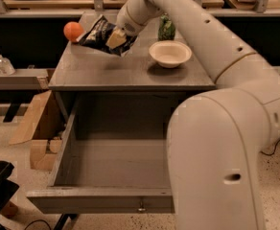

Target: Pick blue chip bag from top drawer and place on counter

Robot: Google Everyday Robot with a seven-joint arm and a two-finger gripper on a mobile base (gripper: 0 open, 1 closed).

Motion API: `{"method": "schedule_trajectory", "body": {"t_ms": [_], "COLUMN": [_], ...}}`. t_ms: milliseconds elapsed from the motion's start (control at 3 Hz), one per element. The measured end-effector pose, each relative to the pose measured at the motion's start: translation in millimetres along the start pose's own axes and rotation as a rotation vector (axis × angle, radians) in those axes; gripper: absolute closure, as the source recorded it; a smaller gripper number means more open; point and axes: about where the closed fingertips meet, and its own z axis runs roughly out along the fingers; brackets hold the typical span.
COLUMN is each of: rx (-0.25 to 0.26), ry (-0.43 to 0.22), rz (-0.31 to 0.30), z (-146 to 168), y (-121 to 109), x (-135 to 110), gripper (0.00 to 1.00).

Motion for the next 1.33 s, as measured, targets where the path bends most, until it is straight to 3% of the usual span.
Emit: {"method": "schedule_trajectory", "body": {"t_ms": [1000,1333], "rx": [-0.024,-0.027], "ry": [0.003,0.004], "rz": [-0.003,-0.004], "z": [16.1,17.9], "y": [4.7,5.5], "x": [1.6,1.7], "gripper": [0.04,0.0]}}
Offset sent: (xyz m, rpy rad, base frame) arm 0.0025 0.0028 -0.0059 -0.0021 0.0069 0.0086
